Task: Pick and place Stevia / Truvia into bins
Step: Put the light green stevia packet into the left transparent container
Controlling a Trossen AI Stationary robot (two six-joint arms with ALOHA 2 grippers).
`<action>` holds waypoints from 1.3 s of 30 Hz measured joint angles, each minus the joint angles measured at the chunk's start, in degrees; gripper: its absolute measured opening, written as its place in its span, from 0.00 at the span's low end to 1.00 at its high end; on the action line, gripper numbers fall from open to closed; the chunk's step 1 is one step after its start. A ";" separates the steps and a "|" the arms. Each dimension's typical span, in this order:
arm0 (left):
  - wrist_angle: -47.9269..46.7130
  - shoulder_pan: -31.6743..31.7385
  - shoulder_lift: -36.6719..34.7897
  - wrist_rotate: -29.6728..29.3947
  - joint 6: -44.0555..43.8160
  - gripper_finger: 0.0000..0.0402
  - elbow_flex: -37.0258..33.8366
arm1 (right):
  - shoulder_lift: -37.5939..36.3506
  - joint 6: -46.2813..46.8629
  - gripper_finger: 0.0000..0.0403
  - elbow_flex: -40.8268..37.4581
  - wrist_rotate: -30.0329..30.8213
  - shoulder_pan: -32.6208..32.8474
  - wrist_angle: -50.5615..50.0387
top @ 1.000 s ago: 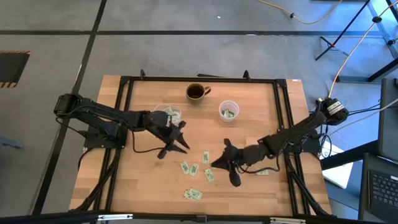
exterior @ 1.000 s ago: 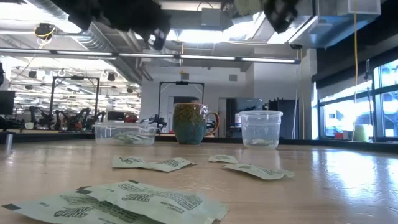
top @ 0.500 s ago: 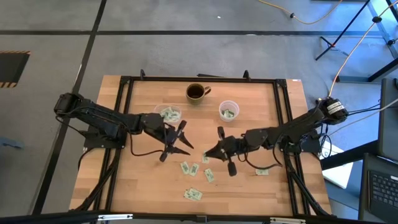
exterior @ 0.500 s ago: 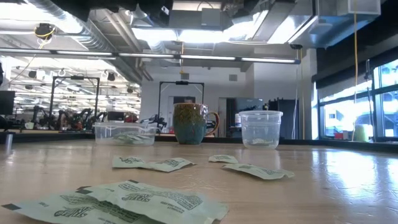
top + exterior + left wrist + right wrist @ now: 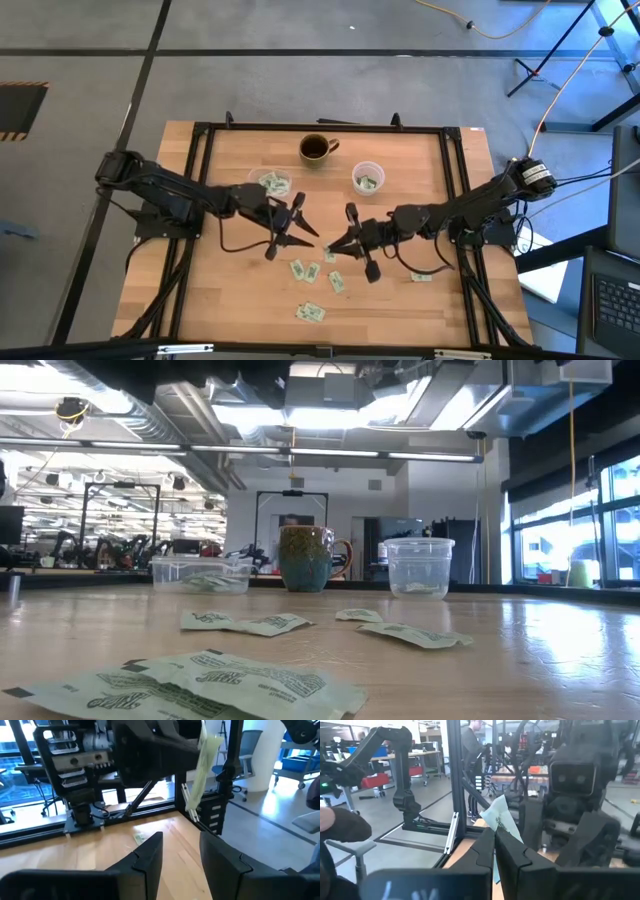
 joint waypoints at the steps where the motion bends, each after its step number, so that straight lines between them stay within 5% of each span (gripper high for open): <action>1: 0.38 0.00 0.33 0.00 -0.04 0.31 0.01 | 0.00 -0.47 0.03 0.00 0.02 -0.02 0.29; 13: 10.27 0.00 1.66 1.33 -4.69 0.31 0.03 | 0.00 -1.95 0.03 0.00 0.04 -1.41 1.25; 31: 9.93 0.00 1.68 3.15 -3.90 0.30 0.01 | 0.00 -2.01 0.04 0.00 0.17 -1.88 1.32; 39: 9.92 0.00 1.68 3.10 -1.00 0.21 0.01 | 0.02 -2.03 0.04 0.00 0.17 -1.88 1.32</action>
